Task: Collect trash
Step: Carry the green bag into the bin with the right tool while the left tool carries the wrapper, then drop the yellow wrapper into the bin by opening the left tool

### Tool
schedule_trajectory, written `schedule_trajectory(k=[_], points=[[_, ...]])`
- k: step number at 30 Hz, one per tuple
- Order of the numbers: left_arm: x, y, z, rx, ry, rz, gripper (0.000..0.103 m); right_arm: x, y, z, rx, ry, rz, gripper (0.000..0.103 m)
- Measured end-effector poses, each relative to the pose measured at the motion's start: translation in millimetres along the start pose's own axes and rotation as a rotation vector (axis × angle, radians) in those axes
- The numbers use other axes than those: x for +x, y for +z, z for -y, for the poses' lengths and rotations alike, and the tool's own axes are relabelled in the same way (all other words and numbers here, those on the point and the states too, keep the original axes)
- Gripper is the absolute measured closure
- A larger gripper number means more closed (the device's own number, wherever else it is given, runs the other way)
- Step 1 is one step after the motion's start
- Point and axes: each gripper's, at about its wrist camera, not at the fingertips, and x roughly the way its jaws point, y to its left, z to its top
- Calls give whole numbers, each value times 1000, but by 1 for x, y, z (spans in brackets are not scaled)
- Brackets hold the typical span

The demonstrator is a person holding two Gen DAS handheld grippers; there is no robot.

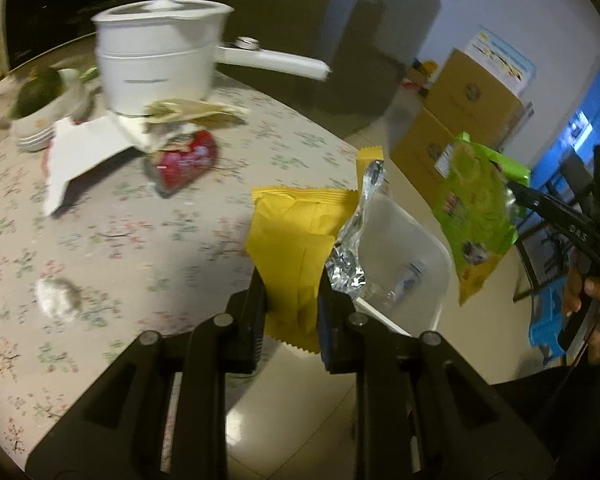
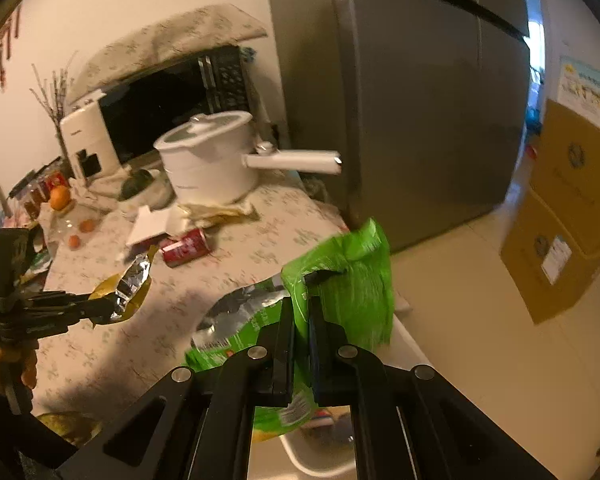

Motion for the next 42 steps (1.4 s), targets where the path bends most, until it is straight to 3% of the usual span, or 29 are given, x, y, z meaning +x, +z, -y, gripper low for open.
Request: schedule_trajectory(k=[11, 21, 24, 28, 42], points=[[44, -1, 59, 105, -30, -81, 79, 45, -30, 44, 87, -35, -173, 97], [76, -2, 84, 132, -30, -127, 79, 74, -43, 65, 166, -1, -250, 95], [83, -3, 88, 137, -27, -139, 79, 75, -45, 67, 195, 16, -268, 83], [93, -4, 93, 151, -17, -153, 79, 66, -45, 71, 223, 12, -255, 53], [126, -6, 123, 217, -27, -184, 79, 35, -55, 88, 221, -59, -233, 46]])
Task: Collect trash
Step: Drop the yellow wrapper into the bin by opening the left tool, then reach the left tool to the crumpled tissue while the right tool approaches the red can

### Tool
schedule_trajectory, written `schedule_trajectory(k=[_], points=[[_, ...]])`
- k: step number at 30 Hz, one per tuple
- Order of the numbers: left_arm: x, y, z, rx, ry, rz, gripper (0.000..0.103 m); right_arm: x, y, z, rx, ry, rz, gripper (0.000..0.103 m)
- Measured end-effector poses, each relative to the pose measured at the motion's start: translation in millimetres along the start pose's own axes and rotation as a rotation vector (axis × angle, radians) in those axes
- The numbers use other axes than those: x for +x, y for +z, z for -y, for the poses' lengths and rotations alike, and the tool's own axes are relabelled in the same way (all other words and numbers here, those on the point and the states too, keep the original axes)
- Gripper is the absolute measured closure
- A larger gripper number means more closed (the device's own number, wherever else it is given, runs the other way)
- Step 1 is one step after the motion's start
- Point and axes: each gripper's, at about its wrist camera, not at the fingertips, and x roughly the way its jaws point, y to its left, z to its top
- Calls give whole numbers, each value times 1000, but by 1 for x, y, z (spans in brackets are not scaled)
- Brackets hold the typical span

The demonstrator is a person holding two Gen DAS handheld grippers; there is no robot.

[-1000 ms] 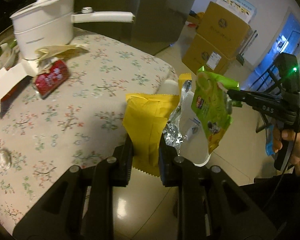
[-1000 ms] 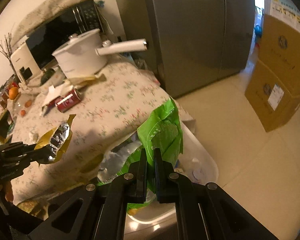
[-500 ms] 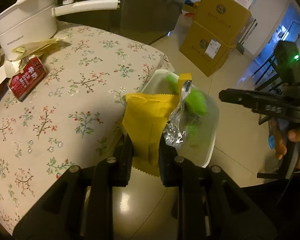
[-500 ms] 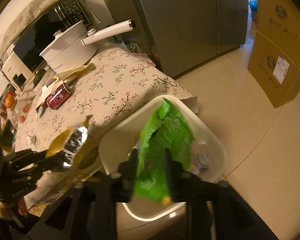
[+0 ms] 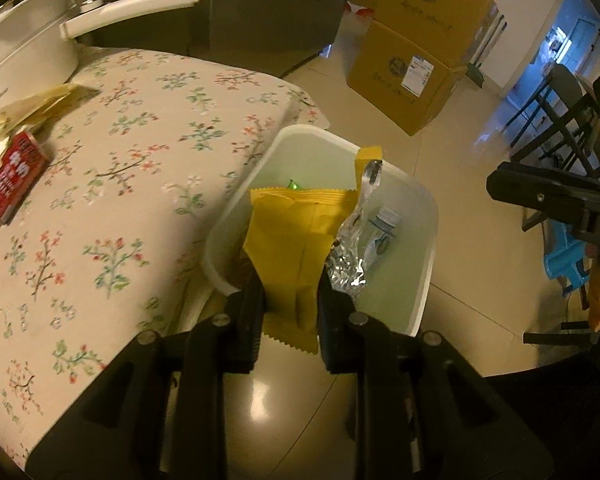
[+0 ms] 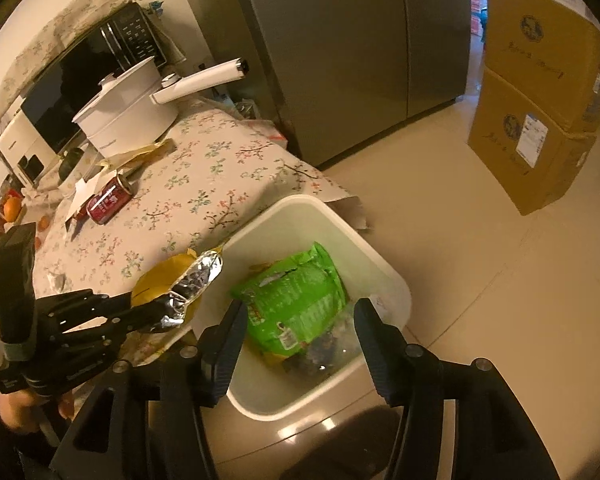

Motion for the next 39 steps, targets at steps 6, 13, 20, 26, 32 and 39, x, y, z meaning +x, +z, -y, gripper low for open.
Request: schedule_trajectory(k=[6, 13, 20, 26, 32, 39], points=[[2, 2, 11, 39, -25, 25, 49, -4, -1, 14, 44, -15, 4, 45], [-11, 4, 3, 21, -4, 56, 39, -5, 0, 14, 48, -20, 9, 43], [-40, -2, -20, -16, 80, 108, 24, -3, 8, -10, -12, -18, 18, 41], [-63, -10, -53, -89, 133, 116, 18, 2, 14, -38, -62, -8, 20, 35], [-88, -26, -91, -161, 194, 134, 5, 8, 21, -73, -90, 14, 23, 32], [-109, -51, -136, -235, 260, 127, 2, 14, 27, -118, -143, 31, 33, 27]])
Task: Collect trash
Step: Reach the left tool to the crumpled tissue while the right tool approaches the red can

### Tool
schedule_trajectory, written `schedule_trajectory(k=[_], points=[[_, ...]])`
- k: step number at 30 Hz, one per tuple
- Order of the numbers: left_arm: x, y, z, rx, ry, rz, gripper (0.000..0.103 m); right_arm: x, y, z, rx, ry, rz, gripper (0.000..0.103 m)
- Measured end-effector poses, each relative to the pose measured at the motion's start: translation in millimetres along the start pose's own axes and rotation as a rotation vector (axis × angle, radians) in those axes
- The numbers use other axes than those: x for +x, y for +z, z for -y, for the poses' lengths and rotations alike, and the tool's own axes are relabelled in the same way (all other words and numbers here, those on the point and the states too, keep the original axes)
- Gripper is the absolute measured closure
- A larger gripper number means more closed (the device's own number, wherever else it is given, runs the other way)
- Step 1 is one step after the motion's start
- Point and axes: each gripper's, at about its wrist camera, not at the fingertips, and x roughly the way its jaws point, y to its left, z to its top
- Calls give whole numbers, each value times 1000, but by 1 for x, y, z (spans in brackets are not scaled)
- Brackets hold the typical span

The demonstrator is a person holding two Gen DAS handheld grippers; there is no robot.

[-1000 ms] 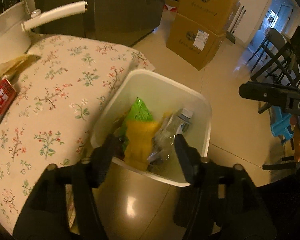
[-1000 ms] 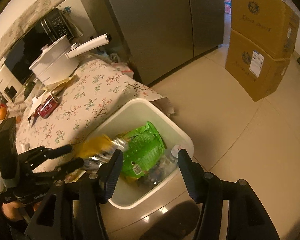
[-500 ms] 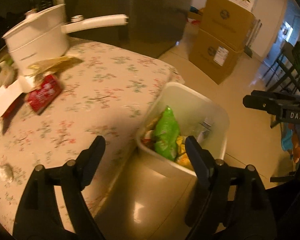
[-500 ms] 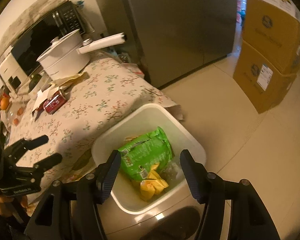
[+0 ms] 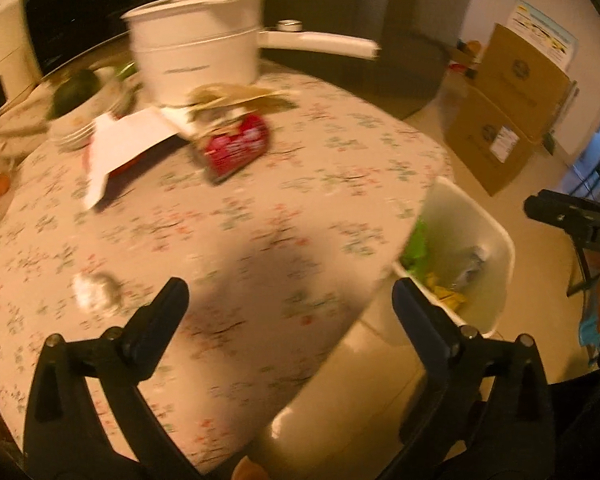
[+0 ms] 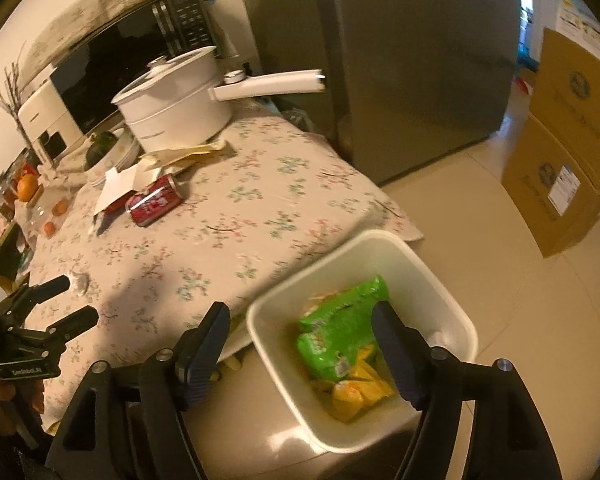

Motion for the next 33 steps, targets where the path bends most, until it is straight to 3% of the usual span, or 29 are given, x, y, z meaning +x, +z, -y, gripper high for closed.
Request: schedule_trajectory(k=[16, 25, 28, 30, 33], points=[[12, -26, -123, -234, 121, -75, 1, 31, 21, -87, -84, 48, -24, 23], [23, -29, -170, -379, 133, -84, 1, 43, 25, -111, -116, 43, -36, 22], [29, -30, -175, -389, 136, -96, 11, 50, 26, -116, -125, 36, -43, 22], [33, -32, -177, -400, 134, -117, 29, 55, 28, -119, -129, 33, -50, 22], [43, -36, -178, -418, 106, -147, 39, 61, 30, -124, -132, 30, -57, 22]])
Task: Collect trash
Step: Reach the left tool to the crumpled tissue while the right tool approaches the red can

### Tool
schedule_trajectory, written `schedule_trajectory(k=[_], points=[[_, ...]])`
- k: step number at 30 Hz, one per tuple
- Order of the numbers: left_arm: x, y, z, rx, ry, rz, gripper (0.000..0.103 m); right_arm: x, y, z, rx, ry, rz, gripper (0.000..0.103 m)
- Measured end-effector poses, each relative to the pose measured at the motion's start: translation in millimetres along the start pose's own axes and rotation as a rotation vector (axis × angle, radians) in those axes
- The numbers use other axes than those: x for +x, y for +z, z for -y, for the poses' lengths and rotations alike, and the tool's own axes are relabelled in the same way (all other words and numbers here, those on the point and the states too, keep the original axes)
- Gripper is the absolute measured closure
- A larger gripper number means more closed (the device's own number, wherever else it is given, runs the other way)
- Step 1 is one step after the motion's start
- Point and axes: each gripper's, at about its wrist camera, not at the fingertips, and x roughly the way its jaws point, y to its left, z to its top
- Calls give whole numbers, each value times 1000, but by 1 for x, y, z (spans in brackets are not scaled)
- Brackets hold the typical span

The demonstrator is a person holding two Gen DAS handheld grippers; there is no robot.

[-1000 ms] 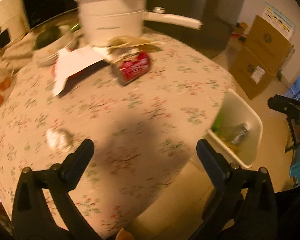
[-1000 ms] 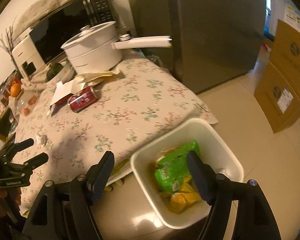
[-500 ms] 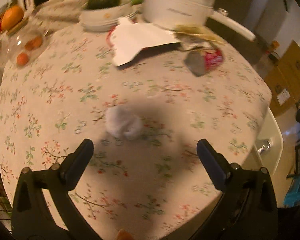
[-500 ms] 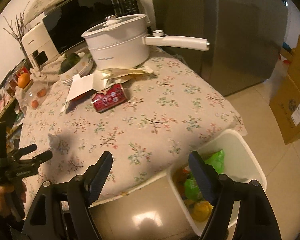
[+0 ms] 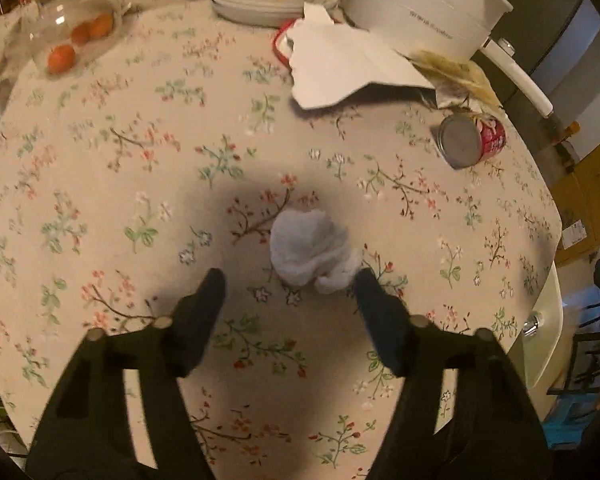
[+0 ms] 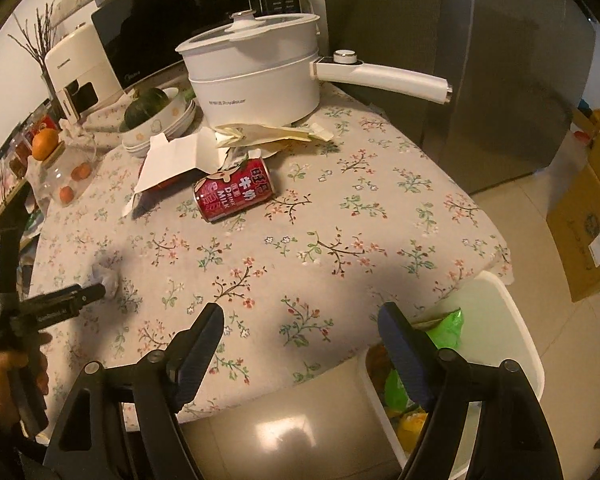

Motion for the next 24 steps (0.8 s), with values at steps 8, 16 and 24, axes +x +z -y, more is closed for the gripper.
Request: schedule_trajectory(k=[8, 16, 24], points=[[6, 2, 7, 23, -57, 12, 71, 20, 5, -15, 22, 29, -29, 22], [-14, 10, 1, 53, -46, 48, 102, 50, 21, -25, 161, 82, -66, 22], [-30, 9, -17, 95, -43, 76, 102, 87, 63, -36, 312, 151, -30, 22]])
